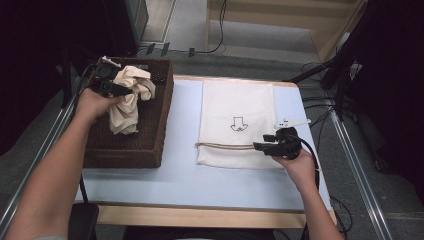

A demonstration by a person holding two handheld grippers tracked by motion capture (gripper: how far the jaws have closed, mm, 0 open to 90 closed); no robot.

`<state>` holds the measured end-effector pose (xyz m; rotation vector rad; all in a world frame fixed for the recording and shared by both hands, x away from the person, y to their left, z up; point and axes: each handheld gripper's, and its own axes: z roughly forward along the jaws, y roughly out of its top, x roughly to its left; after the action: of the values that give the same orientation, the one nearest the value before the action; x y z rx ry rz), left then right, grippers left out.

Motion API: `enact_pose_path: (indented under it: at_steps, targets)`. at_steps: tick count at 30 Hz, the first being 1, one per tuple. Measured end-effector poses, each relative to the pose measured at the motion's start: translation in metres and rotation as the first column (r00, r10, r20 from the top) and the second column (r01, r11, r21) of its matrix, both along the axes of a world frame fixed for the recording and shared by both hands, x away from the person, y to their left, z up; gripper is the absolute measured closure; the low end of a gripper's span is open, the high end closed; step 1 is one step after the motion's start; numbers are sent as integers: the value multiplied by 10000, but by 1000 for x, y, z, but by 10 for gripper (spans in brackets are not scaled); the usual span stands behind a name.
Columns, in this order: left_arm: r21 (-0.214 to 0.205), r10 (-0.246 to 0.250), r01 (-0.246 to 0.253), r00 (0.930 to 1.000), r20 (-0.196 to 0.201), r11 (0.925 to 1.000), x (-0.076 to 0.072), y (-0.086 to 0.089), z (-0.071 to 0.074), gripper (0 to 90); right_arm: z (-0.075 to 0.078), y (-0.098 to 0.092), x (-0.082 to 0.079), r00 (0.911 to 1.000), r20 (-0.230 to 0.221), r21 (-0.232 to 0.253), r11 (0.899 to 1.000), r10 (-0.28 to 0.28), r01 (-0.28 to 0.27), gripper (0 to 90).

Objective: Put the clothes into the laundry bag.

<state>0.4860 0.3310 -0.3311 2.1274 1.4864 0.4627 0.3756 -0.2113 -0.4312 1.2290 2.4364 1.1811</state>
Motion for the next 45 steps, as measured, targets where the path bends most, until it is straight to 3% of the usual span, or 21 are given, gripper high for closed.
enact_pose_path:
  at_steps: [4,5,12,18,20,21,25,29,30,32,33,34,35,36,39,40,41,42,45]
  targets:
    - [-97,-331,333,9993,172,9994,-4,-2,15,673,0,0,0,10000,11,40,10000,-7,6,437]
    - [-114,-598,601,9980,227,9981,-7,-4,25,673,0,0,0,10000,0,40,10000,-23,23,437]
    - [-292,-1445,1459,9885,453,9889,-17,-9,56,672,1,-1,0,10000,-28,126,9999,-50,50,437]
    - [-370,-2130,2141,9765,329,9761,-21,-14,78,671,1,-1,0,10000,-34,118,9999,-21,21,437]
    - [-672,-2492,2509,9679,327,9657,-24,-17,89,671,1,-1,0,10000,-20,140,9999,-24,24,437]
    - [-672,-2492,2509,9679,327,9657,-24,-17,89,671,1,-1,0,10000,-23,153,9999,-30,30,438]
    - [-927,-3582,3603,9328,388,9282,-31,-24,107,666,1,-2,0,10000,-39,175,9998,-28,29,445]
    - [-1037,-4086,4098,9121,330,9063,-36,-33,120,666,1,-1,0,10000,-39,179,9998,6,-5,448]
    - [-1037,-4086,4098,9121,330,9063,-36,-33,120,666,1,-1,0,10000,-30,174,9998,11,-10,449]
    - [-1176,-4337,4370,8994,540,8917,-40,-40,130,666,1,-1,0,10000,-39,195,9998,20,-19,452]
    - [-1176,-4337,4370,8994,540,8917,-40,-40,130,666,1,-1,0,10000,-39,199,9998,30,-29,453]
    - [-1201,-4537,4581,8889,636,8807,-42,-45,137,667,1,-1,0,10000,-32,201,9998,22,-21,454]
    - [-1160,-4645,4692,8831,668,8754,-43,-48,140,667,1,-2,1,10000,-35,199,9998,25,-24,455]
    - [-1182,-4725,4772,8788,670,8708,-43,-51,143,667,1,-2,1,10000,-49,205,9998,25,-24,457]
    - [-1163,-4765,4819,8762,728,8684,-45,-57,148,666,1,-2,0,10000,-60,260,9997,25,-23,461]
    - [-1133,-4852,4914,8709,785,8635,-47,-64,153,666,2,-2,0,10000,-55,263,9997,-11,12,461]
    - [-1133,-4852,4914,8709,785,8635,-47,-64,153,666,2,-2,0,10000,-27,272,9996,-8,9,460]
    - [-1111,-5040,5103,8599,811,8528,-49,-70,157,666,2,-2,0,10000,-18,259,9997,-19,20,460]
    - [-1154,-5189,5255,8507,835,8429,-51,-80,161,666,2,-3,0,10000,-13,253,9997,-45,45,464]
